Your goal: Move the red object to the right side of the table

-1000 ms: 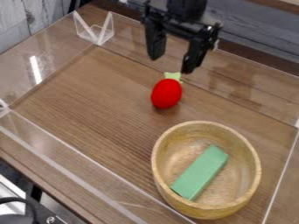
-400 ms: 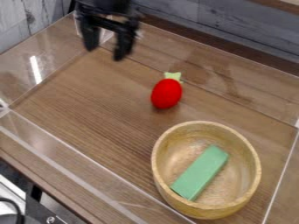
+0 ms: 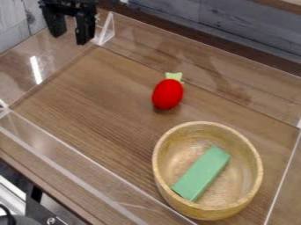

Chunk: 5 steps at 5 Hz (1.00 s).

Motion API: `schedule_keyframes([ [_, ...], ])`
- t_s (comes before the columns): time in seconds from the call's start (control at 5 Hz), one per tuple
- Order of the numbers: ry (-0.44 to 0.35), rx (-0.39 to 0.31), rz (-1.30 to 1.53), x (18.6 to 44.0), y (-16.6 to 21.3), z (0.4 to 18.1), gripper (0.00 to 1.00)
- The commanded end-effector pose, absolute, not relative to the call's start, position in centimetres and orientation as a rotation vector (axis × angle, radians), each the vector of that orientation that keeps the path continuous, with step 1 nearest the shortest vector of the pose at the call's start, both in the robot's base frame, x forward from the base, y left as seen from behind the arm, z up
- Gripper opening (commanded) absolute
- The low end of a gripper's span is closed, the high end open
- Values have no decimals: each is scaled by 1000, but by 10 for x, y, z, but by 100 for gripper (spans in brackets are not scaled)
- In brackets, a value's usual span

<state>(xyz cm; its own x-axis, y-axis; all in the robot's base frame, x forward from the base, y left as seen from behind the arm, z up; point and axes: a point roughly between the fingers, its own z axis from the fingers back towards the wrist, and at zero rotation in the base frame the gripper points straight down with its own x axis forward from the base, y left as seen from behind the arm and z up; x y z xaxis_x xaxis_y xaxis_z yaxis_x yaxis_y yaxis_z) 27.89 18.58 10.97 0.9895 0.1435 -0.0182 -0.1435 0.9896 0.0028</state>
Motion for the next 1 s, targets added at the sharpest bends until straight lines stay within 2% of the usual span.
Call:
schedule_keyframes([
  [0.0,-44,38,133,297,208,113,100],
  [0.8,-70,38,164,309,212,78,100],
])
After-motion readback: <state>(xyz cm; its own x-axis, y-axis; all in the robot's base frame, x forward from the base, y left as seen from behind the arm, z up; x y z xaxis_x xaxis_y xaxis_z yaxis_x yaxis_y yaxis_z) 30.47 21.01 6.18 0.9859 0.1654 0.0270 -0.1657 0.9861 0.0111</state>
